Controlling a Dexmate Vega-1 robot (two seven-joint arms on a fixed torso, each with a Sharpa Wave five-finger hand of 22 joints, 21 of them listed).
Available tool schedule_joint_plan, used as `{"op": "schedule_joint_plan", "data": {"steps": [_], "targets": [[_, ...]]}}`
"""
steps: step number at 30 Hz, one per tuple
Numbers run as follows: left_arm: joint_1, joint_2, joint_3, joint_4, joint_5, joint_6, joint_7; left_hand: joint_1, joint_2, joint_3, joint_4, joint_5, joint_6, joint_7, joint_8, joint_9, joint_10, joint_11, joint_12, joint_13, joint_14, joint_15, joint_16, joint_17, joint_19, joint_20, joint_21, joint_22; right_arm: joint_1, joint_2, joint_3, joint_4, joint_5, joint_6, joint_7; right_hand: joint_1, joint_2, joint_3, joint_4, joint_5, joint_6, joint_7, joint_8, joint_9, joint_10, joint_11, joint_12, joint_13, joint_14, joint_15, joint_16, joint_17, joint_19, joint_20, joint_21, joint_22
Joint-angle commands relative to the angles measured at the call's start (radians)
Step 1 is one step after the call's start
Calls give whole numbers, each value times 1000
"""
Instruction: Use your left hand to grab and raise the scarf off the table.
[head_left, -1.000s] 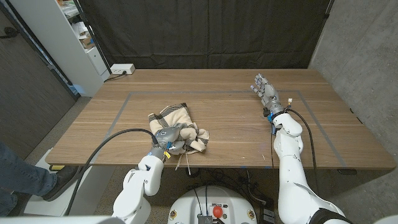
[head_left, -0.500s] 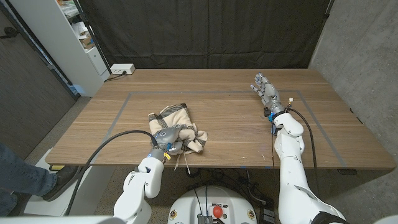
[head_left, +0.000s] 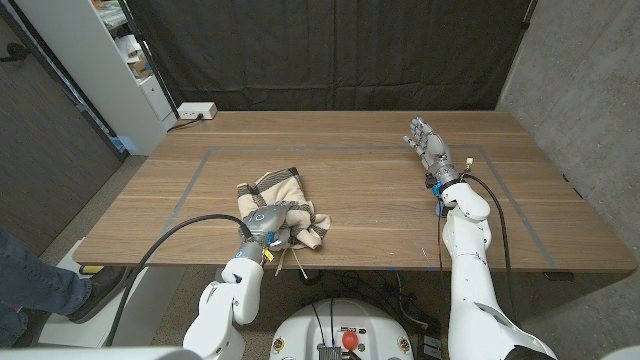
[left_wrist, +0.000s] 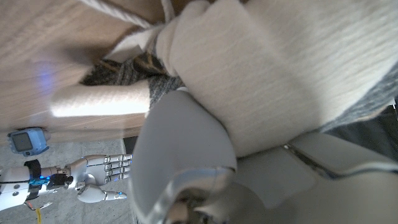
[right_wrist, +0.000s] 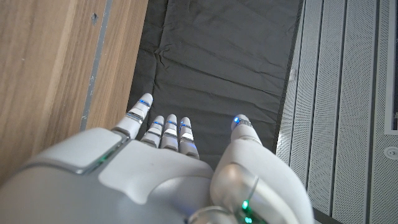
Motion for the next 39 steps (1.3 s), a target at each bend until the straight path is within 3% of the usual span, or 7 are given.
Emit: {"op": "schedule_joint_plan", "data": {"steps": [1,20,26,33,39], "targets": [[5,-20,-10,0,-18,-10,47,70,49,28,-24,6,29,-4,15,11,16,-2,17,21,176,-160,30,291,515,-141,27,54,2,-4,-3,3,9,3,3,-2,7,3,-6,6,3,-6,7,2,4,-3,5,5,2,8,-1,3,-6,0,7,4],[-22,-30,-15,5,-34,-23,66,83,51,24,-19,14,63,6,36,32,35,-1,44,61,210,-176,54,334,513,-160,75,66,24,-4,1,24,10,4,-2,-2,9,3,-6,6,4,-6,7,2,3,-4,5,5,2,8,-1,4,-6,1,7,4],[-30,-37,-20,18,-55,-43,114,90,49,21,-21,16,77,12,44,40,46,-2,53,76,227,-187,70,354,513,-164,93,70,25,-4,-1,23,8,8,-3,-2,9,3,-6,5,5,-6,7,2,6,-2,6,5,2,8,-1,4,-6,0,7,4],[-28,-25,-31,-7,-67,-62,96,109,47,17,-25,20,100,20,58,53,69,0,69,99,251,-210,99,387,512,-185,124,78,22,3,-4,14,4,-2,-10,-1,9,3,-6,5,5,-6,7,2,4,-3,5,5,2,8,-1,3,-6,0,7,4],[-15,-25,-39,-36,-45,-56,97,114,49,16,-22,23,108,25,64,61,80,1,77,113,255,-207,106,399,511,-193,142,83,20,4,-8,9,2,0,-10,-2,11,3,-6,5,4,-5,7,2,4,-2,5,5,2,8,0,4,-6,0,7,4]]}}
